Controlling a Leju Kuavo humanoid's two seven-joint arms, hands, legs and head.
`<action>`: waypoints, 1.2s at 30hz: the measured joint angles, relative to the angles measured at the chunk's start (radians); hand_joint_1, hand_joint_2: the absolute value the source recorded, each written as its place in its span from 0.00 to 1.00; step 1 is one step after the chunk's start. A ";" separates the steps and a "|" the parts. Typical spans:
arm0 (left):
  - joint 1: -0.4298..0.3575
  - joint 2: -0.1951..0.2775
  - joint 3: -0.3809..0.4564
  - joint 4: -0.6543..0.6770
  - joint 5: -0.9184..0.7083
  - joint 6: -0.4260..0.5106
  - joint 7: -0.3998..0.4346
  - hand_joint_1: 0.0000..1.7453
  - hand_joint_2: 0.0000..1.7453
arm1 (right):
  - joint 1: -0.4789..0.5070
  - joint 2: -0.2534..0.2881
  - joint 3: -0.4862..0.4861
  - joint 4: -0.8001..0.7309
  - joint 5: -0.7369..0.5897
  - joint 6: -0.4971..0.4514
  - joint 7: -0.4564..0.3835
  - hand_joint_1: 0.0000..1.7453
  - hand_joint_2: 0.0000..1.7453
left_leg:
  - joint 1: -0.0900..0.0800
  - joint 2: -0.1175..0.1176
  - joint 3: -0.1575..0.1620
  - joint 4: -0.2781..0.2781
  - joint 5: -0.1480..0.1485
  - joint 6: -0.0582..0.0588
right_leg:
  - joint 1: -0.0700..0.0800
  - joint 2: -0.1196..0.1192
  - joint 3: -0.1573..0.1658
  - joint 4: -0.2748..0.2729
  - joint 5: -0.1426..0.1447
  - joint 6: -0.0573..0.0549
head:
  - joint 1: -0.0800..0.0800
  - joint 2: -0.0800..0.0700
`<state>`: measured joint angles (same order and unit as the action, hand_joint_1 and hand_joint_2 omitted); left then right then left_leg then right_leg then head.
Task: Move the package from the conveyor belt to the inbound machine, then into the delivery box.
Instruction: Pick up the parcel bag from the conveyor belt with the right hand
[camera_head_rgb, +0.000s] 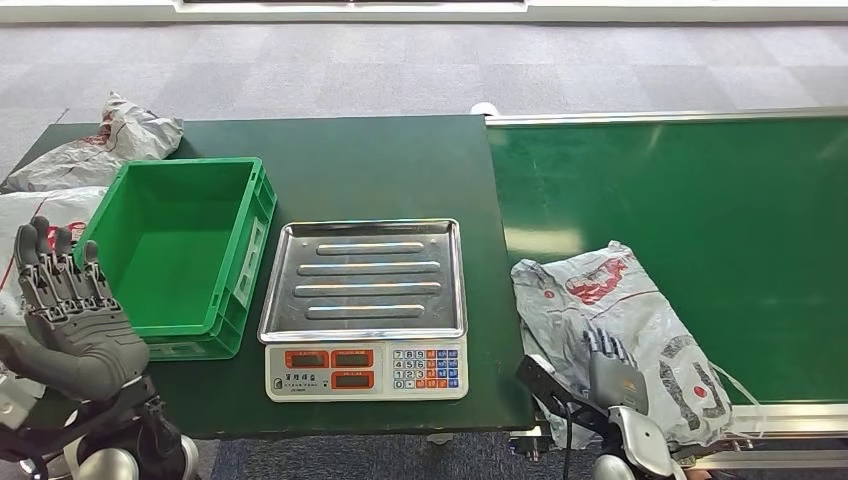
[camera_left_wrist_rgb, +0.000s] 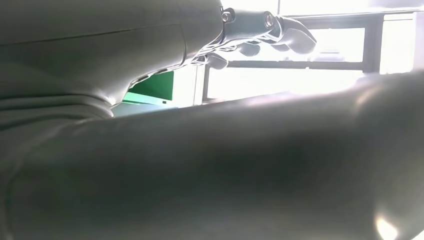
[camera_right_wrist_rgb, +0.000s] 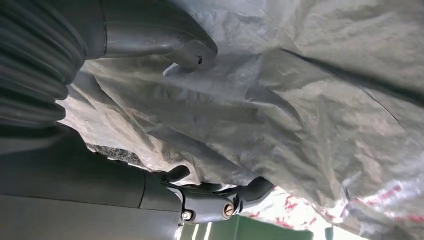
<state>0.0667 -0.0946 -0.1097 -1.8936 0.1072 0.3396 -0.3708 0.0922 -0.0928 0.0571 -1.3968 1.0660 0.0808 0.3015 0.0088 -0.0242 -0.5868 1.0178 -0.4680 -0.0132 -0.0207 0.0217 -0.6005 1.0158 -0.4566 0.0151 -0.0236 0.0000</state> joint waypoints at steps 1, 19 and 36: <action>-0.002 0.000 -0.001 0.003 0.000 0.000 0.003 0.00 0.00 | 0.005 -0.008 0.007 0.004 0.008 0.008 0.017 0.00 1.00 | 0.000 0.000 0.000 0.000 0.000 0.000 | 0.000 0.000 0.000 0.000 0.000 0.000 | 0.000 0.000; -0.012 0.000 -0.014 0.032 0.024 0.000 0.009 0.00 0.00 | 0.047 -0.049 0.070 0.054 0.037 0.017 0.116 0.00 1.00 | 0.000 0.000 0.001 0.000 0.000 0.000 | 0.000 0.000 0.001 0.000 0.000 0.000 | 0.000 0.000; 0.023 -0.002 -0.014 0.017 0.024 -0.007 0.001 0.00 0.00 | 0.076 0.031 0.052 0.015 0.180 -0.101 0.088 1.00 1.00 | 0.000 0.000 0.001 0.000 0.000 0.000 | 0.000 0.000 0.001 0.000 0.000 0.000 | 0.000 0.000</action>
<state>0.0901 -0.0970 -0.1240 -1.8768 0.1316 0.3323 -0.3697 0.1681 -0.0613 0.1089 -1.3820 1.2464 -0.0197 0.3890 0.0092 -0.0240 -0.5859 1.0176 -0.4681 -0.0134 -0.0202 0.0216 -0.5990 1.0158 -0.4568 0.0149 -0.0235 0.0000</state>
